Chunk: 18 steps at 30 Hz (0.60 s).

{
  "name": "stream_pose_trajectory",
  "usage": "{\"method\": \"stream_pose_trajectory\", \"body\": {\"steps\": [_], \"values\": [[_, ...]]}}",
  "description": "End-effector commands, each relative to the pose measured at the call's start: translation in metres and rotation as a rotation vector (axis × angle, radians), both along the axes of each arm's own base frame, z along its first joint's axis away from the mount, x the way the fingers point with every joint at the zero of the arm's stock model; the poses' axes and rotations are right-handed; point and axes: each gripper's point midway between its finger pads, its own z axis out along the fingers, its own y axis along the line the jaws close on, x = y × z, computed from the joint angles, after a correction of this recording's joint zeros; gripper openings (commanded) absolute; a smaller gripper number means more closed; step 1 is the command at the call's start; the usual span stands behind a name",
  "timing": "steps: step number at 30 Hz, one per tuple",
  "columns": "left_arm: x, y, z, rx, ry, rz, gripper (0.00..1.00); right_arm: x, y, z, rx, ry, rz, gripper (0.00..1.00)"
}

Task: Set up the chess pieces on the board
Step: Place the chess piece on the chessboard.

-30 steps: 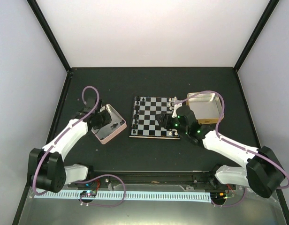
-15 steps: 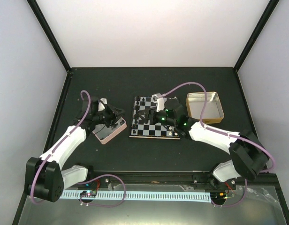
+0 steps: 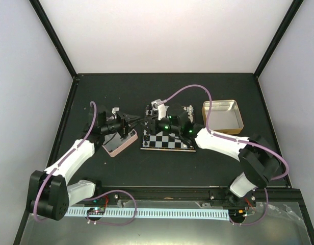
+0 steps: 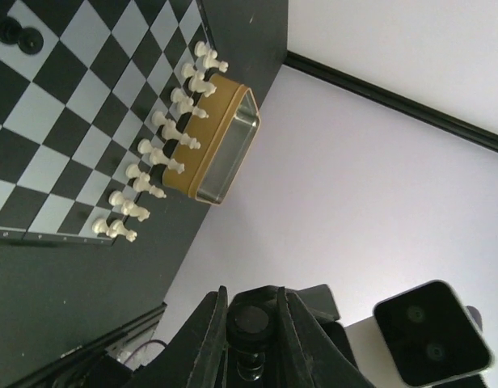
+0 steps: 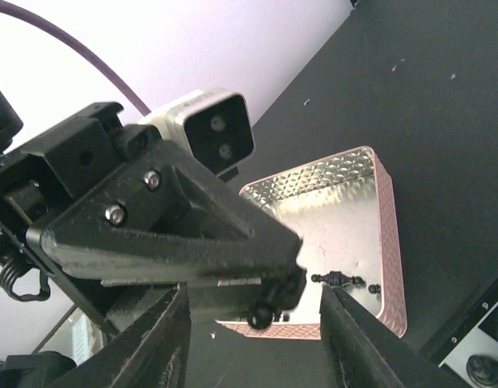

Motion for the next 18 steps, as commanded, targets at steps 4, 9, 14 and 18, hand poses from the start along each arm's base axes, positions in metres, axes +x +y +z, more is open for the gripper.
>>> {"method": "stream_pose_trajectory", "body": {"steps": [4, 9, 14, 18], "values": [[-0.005, -0.010, 0.019, -0.088, 0.000, -0.033, 0.15, 0.008, 0.009, 0.010, 0.000, -0.041, -0.004, 0.35], [-0.006, -0.010, 0.018, -0.096, 0.008, -0.028, 0.15, 0.006, 0.009, 0.006, -0.020, -0.044, -0.006, 0.34], [-0.006, -0.010, 0.020, -0.105, 0.008, -0.025, 0.15, 0.006, 0.006, 0.000, -0.047, -0.046, -0.031, 0.25], [-0.006, -0.010, 0.019, -0.108, 0.013, -0.023, 0.15, 0.010, 0.003, 0.001, -0.056, -0.056, -0.057, 0.12]]}}
